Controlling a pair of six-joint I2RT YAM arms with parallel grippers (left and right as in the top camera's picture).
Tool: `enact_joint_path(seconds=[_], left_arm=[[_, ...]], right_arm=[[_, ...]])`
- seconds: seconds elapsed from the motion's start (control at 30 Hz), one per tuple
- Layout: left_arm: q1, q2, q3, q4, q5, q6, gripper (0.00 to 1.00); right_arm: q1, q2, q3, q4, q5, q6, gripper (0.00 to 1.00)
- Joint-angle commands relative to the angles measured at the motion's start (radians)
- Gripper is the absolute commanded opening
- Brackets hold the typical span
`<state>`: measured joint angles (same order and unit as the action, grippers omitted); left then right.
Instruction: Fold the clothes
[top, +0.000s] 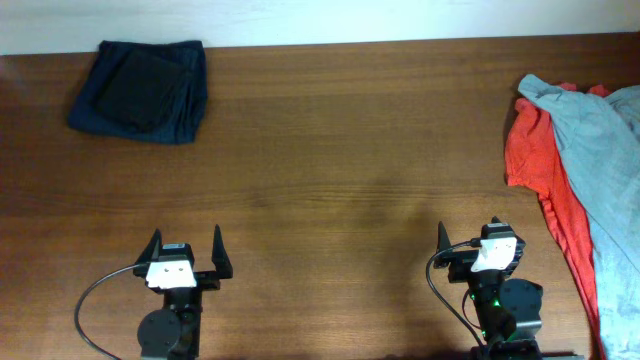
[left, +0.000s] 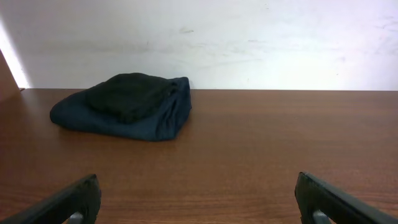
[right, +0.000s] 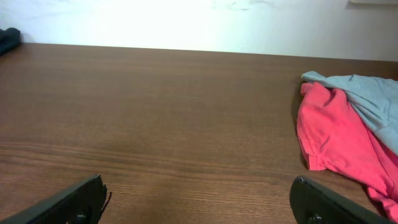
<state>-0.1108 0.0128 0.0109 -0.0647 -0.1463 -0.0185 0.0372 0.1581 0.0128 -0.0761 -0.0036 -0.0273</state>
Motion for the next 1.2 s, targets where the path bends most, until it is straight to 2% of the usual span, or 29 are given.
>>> enact_joint_path(seconds=[0.0, 1.1, 1.17], left_arm=[[0.004, -0.007, -0.002, -0.004, 0.008, 0.016, 0.99], [0.004, -0.007, -0.002, -0.004, 0.008, 0.016, 0.99], [0.004, -0.007, -0.002, -0.004, 0.008, 0.016, 0.99]], right_arm=[[0.007, -0.006, -0.007, -0.003, 0.016, -0.001, 0.99], [0.007, -0.006, -0.007, 0.019, 0.016, -0.001, 0.98], [0.008, -0.006, -0.007, 0.039, -0.007, 0.047, 0.99]])
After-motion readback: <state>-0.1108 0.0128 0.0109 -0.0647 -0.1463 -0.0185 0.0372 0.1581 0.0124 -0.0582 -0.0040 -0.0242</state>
